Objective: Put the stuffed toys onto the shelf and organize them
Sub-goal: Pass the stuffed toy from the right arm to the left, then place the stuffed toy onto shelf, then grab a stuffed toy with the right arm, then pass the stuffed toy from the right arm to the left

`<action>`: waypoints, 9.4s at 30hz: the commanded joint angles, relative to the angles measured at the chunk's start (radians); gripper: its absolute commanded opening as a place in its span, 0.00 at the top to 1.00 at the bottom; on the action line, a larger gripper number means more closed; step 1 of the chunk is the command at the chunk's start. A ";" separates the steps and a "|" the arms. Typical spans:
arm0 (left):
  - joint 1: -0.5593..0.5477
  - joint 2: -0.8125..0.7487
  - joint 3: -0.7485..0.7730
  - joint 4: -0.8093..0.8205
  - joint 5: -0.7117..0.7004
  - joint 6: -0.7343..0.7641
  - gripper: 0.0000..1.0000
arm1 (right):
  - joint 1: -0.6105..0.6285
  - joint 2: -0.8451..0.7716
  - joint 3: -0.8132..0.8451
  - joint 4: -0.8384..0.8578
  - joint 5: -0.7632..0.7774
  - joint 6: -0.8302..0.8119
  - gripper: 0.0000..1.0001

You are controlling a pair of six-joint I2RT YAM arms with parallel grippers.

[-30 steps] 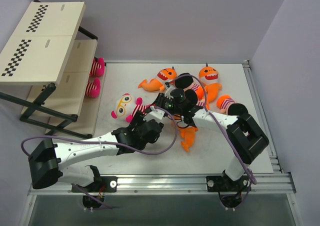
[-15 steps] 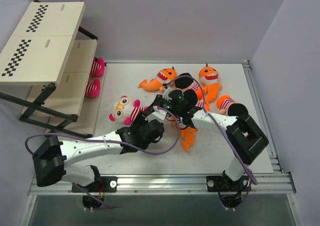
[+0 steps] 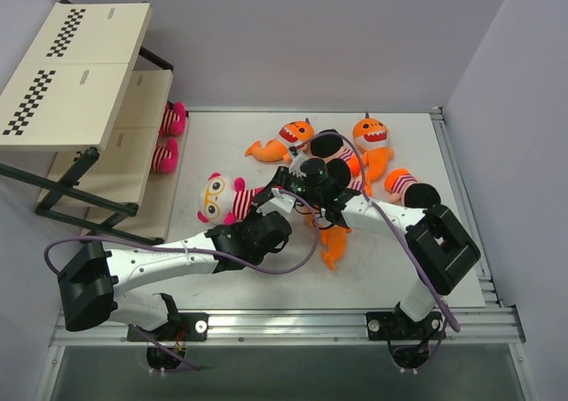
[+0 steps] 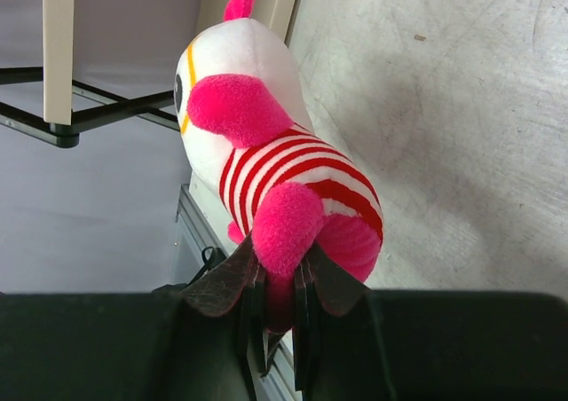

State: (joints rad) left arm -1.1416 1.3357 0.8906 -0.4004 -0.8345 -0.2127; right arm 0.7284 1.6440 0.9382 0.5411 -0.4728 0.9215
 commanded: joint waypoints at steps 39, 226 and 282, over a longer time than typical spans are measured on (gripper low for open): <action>0.206 -0.112 0.159 -0.310 -0.111 0.211 0.98 | -0.392 -0.544 -0.108 -0.417 0.338 -0.378 0.15; 0.551 -0.816 -0.148 0.069 0.564 0.234 0.06 | -0.409 -0.515 -0.228 -0.483 0.573 -0.358 0.11; 0.467 -0.529 -0.091 0.296 0.847 -0.174 0.06 | -0.131 -0.426 -0.055 -0.374 0.189 -0.359 1.00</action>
State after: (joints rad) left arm -0.6292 0.7670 0.7433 -0.2394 -0.0273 -0.2943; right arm 0.5461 1.2022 0.8623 0.0746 -0.2592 0.5121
